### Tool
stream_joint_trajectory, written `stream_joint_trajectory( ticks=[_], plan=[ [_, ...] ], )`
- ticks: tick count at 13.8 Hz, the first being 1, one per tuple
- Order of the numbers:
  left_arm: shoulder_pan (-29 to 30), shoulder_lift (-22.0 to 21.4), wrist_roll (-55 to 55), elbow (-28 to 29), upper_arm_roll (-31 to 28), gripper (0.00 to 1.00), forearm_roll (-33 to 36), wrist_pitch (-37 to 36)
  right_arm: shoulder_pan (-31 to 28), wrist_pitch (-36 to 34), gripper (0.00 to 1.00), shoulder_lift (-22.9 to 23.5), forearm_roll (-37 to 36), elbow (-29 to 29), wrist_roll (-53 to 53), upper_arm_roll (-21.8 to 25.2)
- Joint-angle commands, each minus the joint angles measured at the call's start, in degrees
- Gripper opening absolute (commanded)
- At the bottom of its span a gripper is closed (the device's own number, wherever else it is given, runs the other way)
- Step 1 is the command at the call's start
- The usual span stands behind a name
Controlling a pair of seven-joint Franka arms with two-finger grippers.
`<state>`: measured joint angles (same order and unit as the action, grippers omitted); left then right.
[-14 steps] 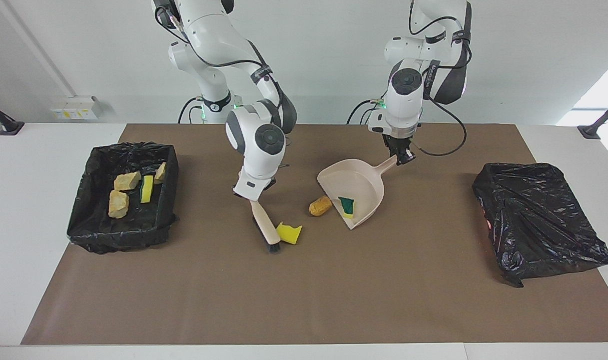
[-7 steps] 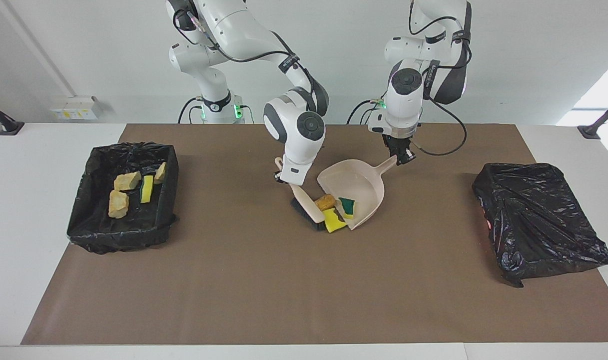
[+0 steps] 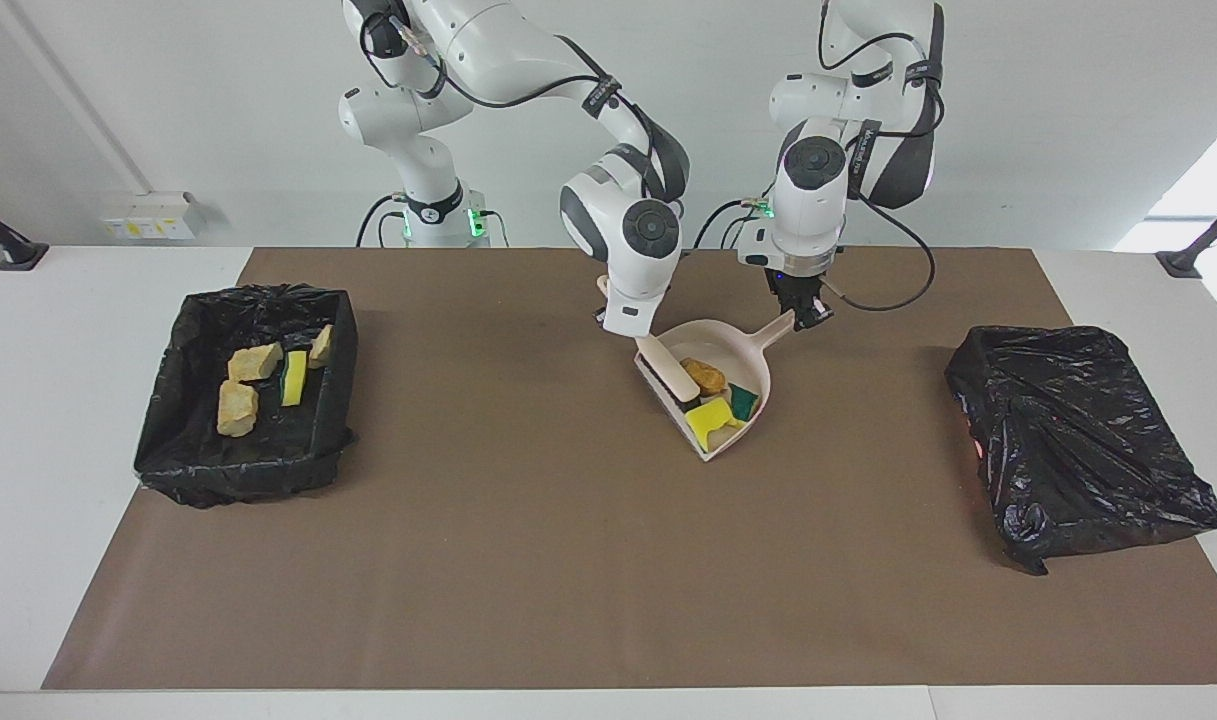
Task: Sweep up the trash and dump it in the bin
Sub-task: 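Sweep the sponge and cork into the dustpan with the right gripper's brush, then carry the loaded dustpan with the left gripper over the nearer bag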
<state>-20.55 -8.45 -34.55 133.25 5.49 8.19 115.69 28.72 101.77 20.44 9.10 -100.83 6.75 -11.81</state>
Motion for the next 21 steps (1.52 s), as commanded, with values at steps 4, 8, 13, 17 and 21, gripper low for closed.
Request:
stream_joint_trajectory(
  ticks=[4,8,13,17,21],
  plan=[
    [1.48,-2.01,0.71,1.05,-0.21,0.00,-1.68,4.44,-4.45,-13.59,0.00,-11.19,2.32,-4.53,2.30,-0.40],
    [3.23,-3.23,0.19,0.44,-0.56,0.00,-1.77,5.07,-5.87,-18.63,0.00,-17.62,2.32,-9.89,8.43,-0.32],
    [11.38,-4.65,-12.17,-4.46,-0.74,0.00,-2.99,-1.49,-0.44,-10.56,0.00,-18.87,6.36,-14.57,23.10,-0.58],
    [20.52,-2.81,-28.43,-12.37,-1.00,0.00,-3.71,-8.19,5.54,-2.66,0.00,-14.66,7.68,-13.95,28.55,-0.58],
    [30.98,2.11,-42.67,-21.69,-1.00,0.00,-3.62,-14.08,10.03,4.92,0.00,-10.16,7.68,-14.04,34.63,-0.58]
  ],
)
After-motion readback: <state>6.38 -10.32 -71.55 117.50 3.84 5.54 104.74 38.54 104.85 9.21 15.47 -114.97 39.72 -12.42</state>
